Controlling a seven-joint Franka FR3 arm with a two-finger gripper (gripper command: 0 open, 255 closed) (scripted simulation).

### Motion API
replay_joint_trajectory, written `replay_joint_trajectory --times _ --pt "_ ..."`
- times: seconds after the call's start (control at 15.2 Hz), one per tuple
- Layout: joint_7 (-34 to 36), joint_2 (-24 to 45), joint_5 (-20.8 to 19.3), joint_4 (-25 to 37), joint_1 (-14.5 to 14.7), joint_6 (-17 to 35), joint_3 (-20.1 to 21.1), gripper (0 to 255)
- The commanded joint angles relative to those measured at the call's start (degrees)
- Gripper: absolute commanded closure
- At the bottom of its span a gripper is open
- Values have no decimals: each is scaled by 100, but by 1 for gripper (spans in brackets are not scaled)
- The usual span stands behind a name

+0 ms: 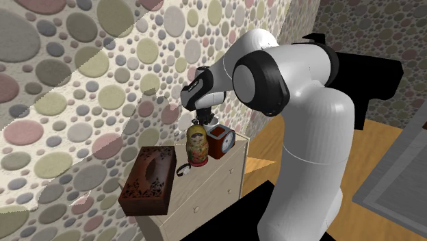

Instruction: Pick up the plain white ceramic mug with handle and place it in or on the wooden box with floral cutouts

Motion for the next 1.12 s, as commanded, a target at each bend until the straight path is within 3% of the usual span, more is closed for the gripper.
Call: replay_joint_trajectory --times 0.0,1.06 --pt "0 1 0 1 0 2 0 255" --pt "134 -559 -188 526 29 -1069 -30 255"
